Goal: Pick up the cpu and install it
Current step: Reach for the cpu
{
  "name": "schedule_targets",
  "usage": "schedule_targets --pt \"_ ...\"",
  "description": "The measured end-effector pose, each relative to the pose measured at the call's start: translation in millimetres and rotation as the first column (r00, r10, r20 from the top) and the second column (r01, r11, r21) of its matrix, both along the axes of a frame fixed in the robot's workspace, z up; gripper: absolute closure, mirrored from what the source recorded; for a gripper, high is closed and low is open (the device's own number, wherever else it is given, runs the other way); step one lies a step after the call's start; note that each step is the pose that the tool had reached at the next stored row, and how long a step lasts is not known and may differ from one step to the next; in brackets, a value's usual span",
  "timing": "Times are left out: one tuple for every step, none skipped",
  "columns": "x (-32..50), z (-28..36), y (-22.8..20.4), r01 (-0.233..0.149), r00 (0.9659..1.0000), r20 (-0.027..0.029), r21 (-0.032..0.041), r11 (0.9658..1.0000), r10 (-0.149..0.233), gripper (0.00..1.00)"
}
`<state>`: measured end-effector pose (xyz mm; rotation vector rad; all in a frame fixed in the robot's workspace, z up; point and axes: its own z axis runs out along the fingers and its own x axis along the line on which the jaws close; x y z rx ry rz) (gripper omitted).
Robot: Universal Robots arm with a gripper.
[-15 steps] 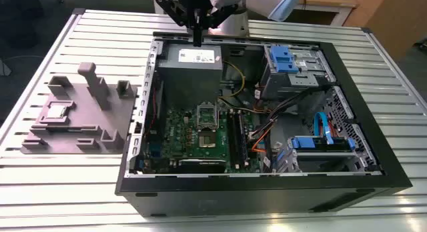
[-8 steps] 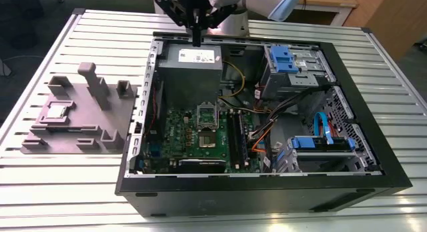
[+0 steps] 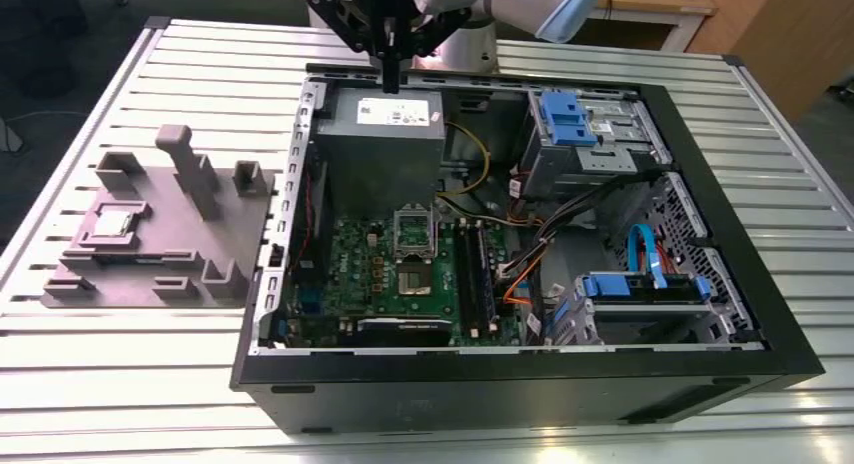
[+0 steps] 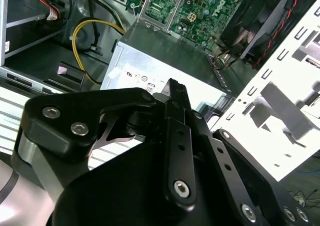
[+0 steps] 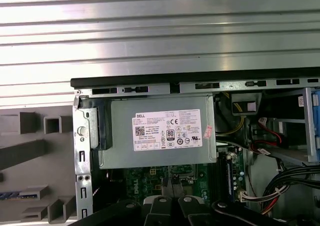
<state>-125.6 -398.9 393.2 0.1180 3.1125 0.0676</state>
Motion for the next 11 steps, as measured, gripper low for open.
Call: schedule_targets --pt "0.0 0.0 0.0 0.000 1.0000 0.0000 0.0000 1.0000 0.000 0.90" --pt "0.0 0.0 0.0 0.000 1.0000 0.0000 0.0000 1.0000 0.000 0.90" --pt "0.0 0.0 0.0 0.000 1.0000 0.0000 0.0000 1.0000 0.000 0.90" --pt "0.0 0.0 0.0 0.000 1.0000 0.0000 0.0000 1.0000 0.000 0.90" --pt "0.0 0.0 0.0 0.000 1.0000 0.0000 0.0000 1.0000 0.000 0.90" --pt "0.0 0.0 0.0 0.000 1.0000 0.0000 0.0000 1.0000 0.000 0.90" --pt "0.0 0.0 0.0 0.000 1.0000 0.0000 0.0000 1.0000 0.000 0.90" --pt "0.0 0.0 0.0 0.000 1.0000 0.0000 0.0000 1.0000 0.000 0.90" --pt "-0.1 0.0 0.0 0.000 1.0000 0.0000 0.0000 1.0000 0.000 0.90" --pt "-0.1 0.0 0.0 0.000 1.0000 0.0000 0.0000 1.0000 0.000 0.90" --pt "-0.2 0.0 0.0 0.000 1.0000 0.0000 0.0000 1.0000 0.000 0.90"
